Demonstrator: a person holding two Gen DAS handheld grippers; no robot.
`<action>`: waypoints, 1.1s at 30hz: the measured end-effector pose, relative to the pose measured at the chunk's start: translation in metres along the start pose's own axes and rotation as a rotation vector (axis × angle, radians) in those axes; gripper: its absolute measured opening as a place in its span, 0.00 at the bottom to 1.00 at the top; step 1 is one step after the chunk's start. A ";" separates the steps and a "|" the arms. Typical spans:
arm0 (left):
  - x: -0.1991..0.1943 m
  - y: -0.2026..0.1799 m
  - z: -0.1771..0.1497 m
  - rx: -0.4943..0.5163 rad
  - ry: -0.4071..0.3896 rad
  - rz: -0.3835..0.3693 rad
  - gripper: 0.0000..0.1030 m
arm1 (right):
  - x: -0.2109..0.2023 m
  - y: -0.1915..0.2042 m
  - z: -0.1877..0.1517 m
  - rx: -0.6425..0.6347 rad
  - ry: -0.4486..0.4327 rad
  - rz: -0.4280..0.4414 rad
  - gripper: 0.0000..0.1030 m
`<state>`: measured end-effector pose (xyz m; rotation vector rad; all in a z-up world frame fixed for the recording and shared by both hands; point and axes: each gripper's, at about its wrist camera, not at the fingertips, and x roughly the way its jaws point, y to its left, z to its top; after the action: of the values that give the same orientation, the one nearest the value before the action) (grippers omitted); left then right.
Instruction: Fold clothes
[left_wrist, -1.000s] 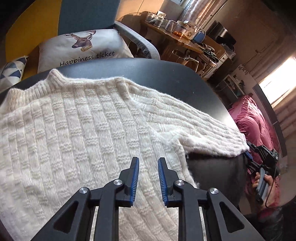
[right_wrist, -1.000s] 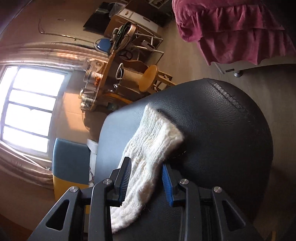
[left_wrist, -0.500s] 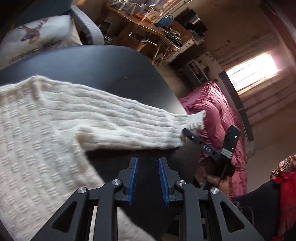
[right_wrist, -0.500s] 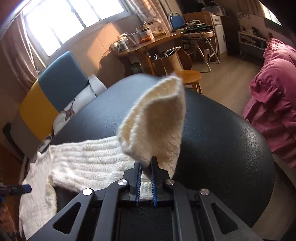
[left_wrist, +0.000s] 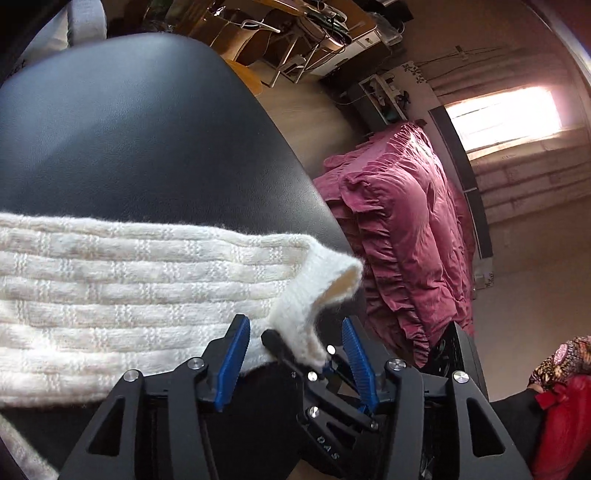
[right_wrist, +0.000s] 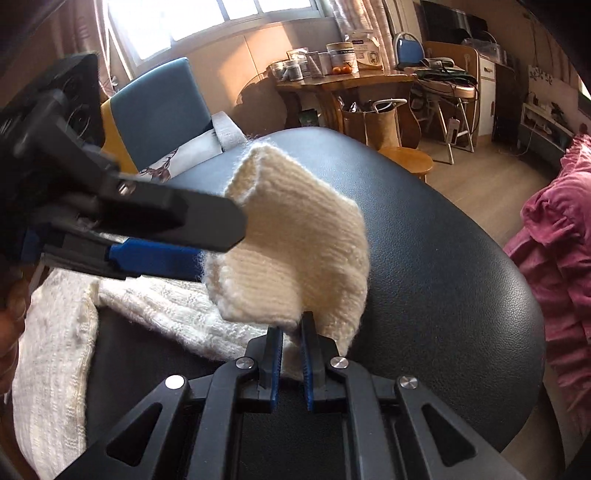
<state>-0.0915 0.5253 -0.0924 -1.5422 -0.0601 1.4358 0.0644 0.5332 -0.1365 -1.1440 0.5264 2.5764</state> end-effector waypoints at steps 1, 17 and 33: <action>0.003 -0.002 0.003 0.008 0.001 0.011 0.56 | 0.000 0.002 -0.001 -0.015 0.001 -0.004 0.08; -0.105 -0.013 0.021 0.144 -0.233 0.137 0.06 | -0.048 -0.043 -0.027 0.546 -0.125 0.359 0.35; -0.354 0.050 -0.037 0.071 -0.617 0.142 0.06 | 0.081 0.087 -0.039 1.305 0.010 1.091 0.99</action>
<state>-0.1960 0.2594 0.1256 -1.0151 -0.2686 1.9618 0.0032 0.4470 -0.2032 -0.3332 2.7920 1.8495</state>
